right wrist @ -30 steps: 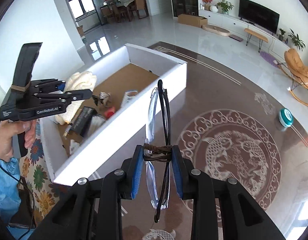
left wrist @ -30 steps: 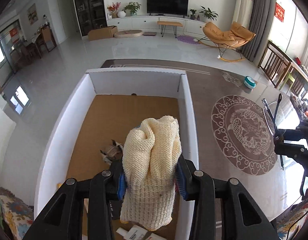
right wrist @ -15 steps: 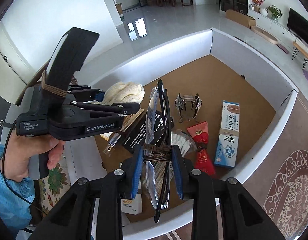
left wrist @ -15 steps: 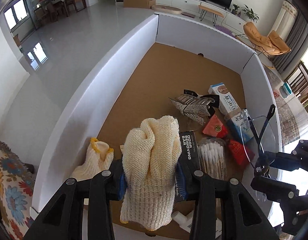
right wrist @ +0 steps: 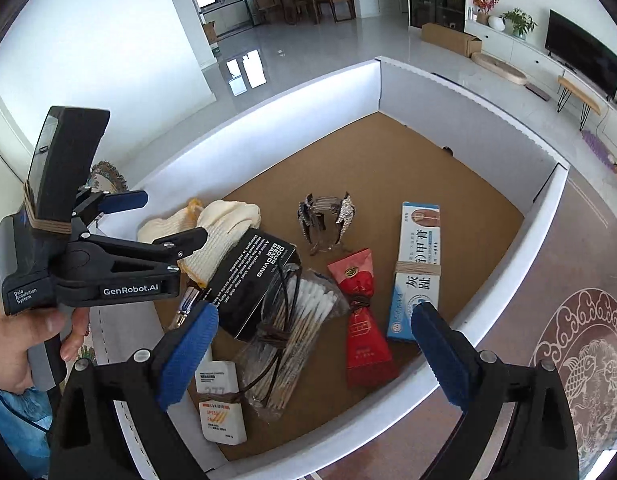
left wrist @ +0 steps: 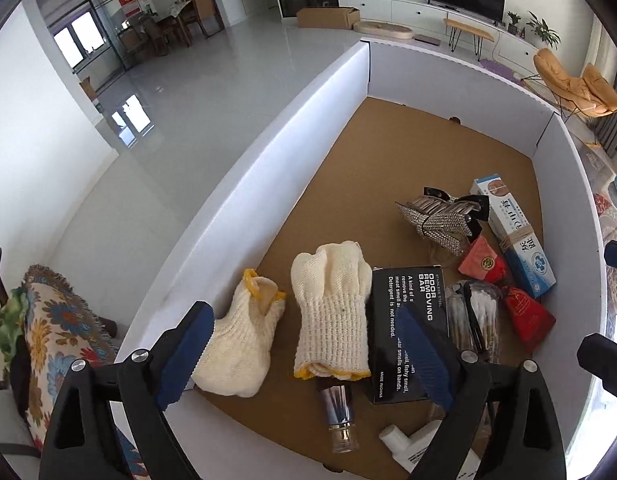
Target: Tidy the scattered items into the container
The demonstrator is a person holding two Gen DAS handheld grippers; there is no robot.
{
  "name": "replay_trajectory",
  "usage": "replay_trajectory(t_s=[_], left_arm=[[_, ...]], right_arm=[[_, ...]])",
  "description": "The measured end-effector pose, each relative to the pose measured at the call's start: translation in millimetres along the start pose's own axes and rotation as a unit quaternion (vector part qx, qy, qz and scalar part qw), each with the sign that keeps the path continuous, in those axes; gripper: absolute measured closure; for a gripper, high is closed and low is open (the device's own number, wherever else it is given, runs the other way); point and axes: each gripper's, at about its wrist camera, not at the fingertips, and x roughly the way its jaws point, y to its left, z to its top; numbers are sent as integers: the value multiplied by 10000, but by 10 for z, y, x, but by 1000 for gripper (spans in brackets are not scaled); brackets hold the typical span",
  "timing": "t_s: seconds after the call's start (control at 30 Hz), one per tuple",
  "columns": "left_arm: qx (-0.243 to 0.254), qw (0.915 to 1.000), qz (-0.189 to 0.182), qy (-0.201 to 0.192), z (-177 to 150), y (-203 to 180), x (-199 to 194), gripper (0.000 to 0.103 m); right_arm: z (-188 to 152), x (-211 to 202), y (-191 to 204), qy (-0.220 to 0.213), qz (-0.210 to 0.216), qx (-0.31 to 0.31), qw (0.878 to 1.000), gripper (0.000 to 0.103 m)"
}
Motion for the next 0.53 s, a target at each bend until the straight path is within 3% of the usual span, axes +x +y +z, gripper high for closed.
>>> replay_trajectory(t_s=[0.2,0.3,0.37,0.53], left_arm=[[-527,9983,260,-20,20,37,-156,10],[-894,9958,-200,14,16,97,-184,10],[-1124,9931,-336,-40,16,113,-208,0],[-1247,9915,10,-383,-6,96,-354,0]], right_arm=[[-82,-197,-167,-119,-27,115,9999,5],[-114,-186,-225,-115,-44,164,9998,5],[-130,-175,-232,-112,-42,194,9997,5],[-123,-144,-183,-113,-12,168,9998,5]])
